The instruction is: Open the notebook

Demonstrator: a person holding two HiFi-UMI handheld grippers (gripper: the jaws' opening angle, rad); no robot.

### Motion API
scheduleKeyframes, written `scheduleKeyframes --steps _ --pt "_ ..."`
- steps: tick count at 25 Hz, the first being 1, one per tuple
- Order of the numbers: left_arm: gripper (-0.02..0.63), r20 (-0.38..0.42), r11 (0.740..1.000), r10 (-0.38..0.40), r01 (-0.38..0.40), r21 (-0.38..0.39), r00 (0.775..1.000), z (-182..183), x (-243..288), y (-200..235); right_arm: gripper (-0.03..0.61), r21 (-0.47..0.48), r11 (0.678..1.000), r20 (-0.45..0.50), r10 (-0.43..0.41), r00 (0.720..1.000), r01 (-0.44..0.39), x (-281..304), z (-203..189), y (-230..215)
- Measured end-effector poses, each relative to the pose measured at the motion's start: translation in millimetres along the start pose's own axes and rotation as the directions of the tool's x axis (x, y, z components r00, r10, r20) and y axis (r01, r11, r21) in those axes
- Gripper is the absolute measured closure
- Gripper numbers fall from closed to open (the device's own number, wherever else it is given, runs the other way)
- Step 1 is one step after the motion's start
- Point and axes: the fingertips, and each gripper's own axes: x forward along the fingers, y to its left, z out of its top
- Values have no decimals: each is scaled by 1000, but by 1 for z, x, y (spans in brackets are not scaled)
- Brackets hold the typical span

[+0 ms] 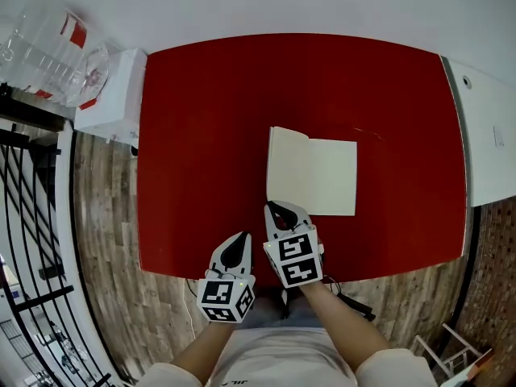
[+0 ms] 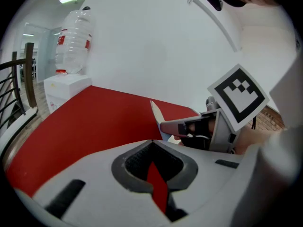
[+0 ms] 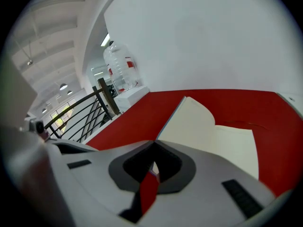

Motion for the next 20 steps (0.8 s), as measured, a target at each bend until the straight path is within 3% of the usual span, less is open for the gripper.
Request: scheduleKeyframes --steps 9,20 --pt "607 6 996 69 -69 -56 998 -10 -22 40 571 -132 991 -206 -41 978 14 72 -61 16" --pt "607 -1 993 88 -88 -81 996 -18 -30 62 568 -102 993 -212 -80 974 59 85 -75 19"
